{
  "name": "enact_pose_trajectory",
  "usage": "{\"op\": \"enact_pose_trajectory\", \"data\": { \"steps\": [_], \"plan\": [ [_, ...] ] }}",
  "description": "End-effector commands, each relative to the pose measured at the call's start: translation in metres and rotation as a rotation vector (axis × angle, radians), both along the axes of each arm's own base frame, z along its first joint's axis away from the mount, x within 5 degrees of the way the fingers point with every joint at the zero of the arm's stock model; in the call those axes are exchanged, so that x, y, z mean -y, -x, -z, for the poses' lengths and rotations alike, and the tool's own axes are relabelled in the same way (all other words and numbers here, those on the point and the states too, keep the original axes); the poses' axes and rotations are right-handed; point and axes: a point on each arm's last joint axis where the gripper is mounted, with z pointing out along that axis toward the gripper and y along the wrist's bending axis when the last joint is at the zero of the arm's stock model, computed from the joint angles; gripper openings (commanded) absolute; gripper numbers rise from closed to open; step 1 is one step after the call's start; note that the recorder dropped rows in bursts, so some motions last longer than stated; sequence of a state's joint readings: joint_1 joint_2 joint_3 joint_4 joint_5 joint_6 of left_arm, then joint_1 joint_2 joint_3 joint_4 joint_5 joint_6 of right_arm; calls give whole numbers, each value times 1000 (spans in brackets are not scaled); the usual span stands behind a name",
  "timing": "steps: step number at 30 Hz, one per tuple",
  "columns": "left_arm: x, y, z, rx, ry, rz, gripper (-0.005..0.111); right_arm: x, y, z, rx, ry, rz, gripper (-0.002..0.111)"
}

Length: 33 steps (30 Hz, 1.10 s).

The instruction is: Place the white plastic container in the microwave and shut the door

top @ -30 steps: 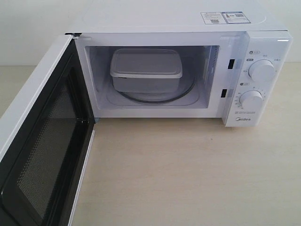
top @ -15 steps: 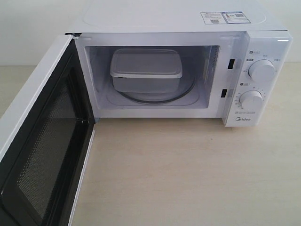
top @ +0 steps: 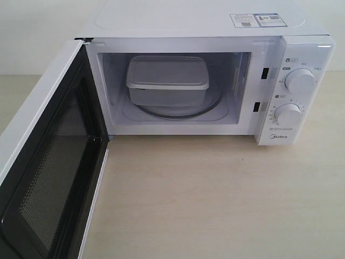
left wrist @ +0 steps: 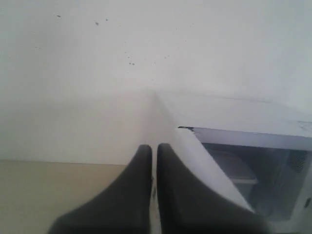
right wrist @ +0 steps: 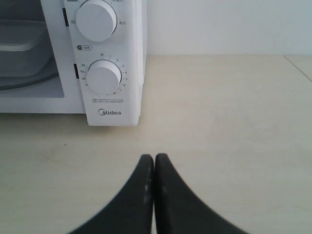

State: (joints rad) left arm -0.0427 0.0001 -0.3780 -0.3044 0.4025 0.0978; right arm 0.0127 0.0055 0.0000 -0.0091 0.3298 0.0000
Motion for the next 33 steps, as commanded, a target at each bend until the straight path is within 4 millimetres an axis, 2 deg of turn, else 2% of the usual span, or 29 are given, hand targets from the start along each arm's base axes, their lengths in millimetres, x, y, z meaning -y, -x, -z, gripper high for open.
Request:
{"op": "enact_pose_trajectory", "data": {
  "steps": [1,4,10,13,15,17,23,28,33],
  "plan": [
    [5,10,-22,50,190,80,4,0,0,-1,10,0,4,0],
    [11,6,-42,-109,267,139,4,0,0,-1,10,0,4,0],
    [18,-24,-74,-506,-57,198,4,0,0,-1,12,0,4,0],
    [13,-47,-93,-590,-132,154,4,0,0,-1,12,0,4,0],
    [11,-68,-98,-625,-157,127,4,0,0,-1,12,0,4,0],
    [12,-90,-93,-710,-196,147,4,0,0,-1,12,0,4,0],
    [15,-144,-56,-989,-288,241,4,0,0,-1,12,0,4,0],
    [18,-167,-35,-1075,-344,306,4,0,0,-1,12,0,4,0],
    [35,-172,-23,-1044,-407,497,4,0,0,-1,12,0,4,0]
  ]
}}
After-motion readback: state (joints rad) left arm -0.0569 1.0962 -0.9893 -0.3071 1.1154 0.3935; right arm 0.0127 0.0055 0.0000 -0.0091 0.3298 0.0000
